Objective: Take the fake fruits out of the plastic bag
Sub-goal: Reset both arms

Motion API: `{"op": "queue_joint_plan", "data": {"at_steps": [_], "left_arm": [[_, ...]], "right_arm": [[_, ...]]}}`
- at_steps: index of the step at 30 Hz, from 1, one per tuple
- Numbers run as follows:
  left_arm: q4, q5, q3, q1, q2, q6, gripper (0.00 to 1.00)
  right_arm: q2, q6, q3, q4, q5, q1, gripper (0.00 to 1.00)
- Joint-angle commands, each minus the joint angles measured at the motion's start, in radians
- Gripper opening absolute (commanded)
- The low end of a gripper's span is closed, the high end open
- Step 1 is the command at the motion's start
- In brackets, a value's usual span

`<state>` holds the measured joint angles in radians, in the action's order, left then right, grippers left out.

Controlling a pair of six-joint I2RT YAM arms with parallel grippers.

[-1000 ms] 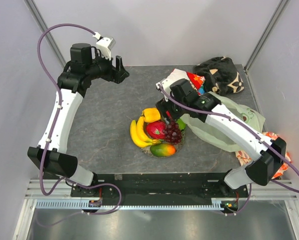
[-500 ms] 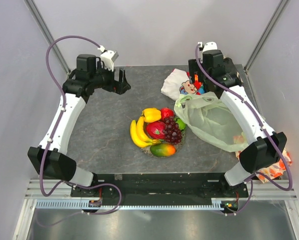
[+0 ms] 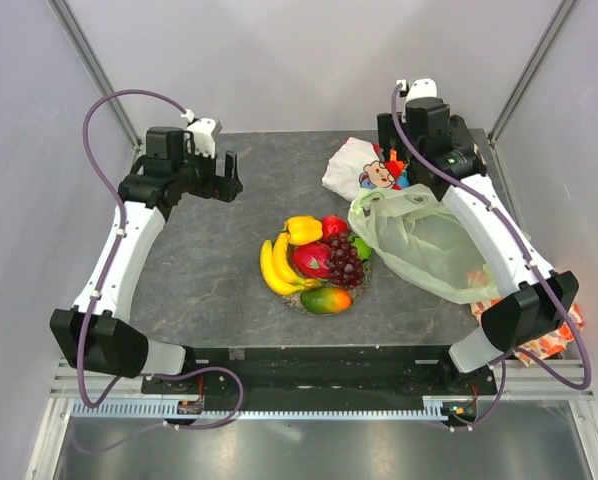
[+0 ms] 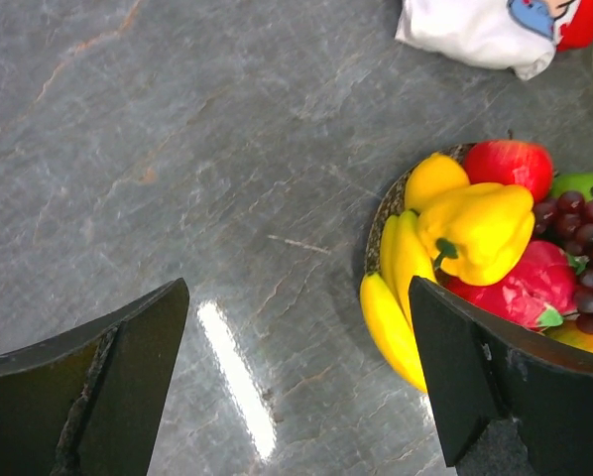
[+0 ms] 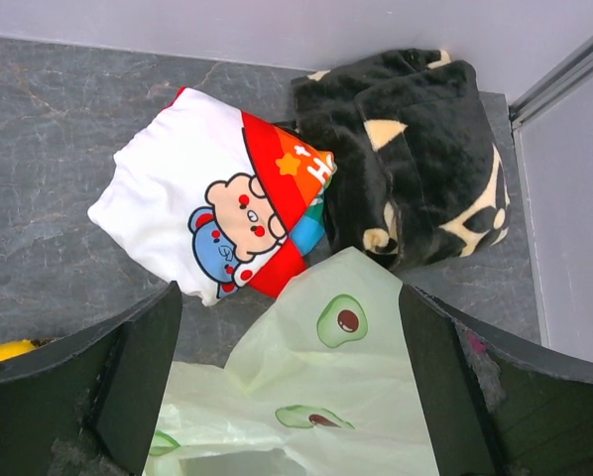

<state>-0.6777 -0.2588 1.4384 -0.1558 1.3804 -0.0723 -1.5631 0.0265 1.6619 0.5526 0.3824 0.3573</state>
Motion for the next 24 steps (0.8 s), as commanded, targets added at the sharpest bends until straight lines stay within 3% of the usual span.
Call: {"op": "queue_joint_plan", "data": {"at_steps": [1,8,24], "left_arm": [[0.049,0.046,-0.03,0.035,-0.047,-0.001,0.99],[0.067,0.046,0.005,0.098,-0.027,0.054,0.99],[0.089,0.066,0.048,0.098,0.002,0.098,0.99]], "right_arm": [[0.06,0.0,-0.027,-0.005,0.016,0.0,0.98],[0.054,-0.005,-0.036,-0.022,0.009,0.0,0.98],[0.074,-0.072,-0.097,-0.068,0.061,0.0,0.98]]}}
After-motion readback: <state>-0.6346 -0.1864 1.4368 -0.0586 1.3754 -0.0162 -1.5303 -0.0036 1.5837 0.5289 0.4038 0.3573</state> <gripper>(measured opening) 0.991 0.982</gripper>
